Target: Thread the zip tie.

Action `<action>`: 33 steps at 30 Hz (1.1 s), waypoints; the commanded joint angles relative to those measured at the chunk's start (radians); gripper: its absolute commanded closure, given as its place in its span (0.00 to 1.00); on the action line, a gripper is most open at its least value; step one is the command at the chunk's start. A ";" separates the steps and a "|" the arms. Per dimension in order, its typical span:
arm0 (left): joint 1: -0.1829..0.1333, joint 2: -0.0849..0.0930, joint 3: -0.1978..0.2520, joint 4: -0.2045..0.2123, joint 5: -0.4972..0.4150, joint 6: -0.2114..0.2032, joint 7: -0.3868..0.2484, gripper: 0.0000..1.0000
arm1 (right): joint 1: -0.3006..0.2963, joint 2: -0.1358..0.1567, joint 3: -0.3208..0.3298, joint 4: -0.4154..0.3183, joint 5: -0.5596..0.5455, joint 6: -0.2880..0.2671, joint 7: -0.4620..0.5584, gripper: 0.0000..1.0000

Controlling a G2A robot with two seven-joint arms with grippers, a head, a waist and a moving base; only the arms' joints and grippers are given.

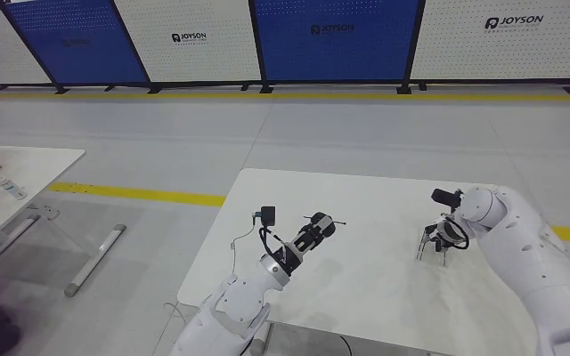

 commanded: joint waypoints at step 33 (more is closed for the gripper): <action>0.000 0.000 0.000 0.000 0.000 0.000 0.000 1.00 | 0.067 -0.070 -0.020 0.179 0.005 -0.053 -0.037 0.85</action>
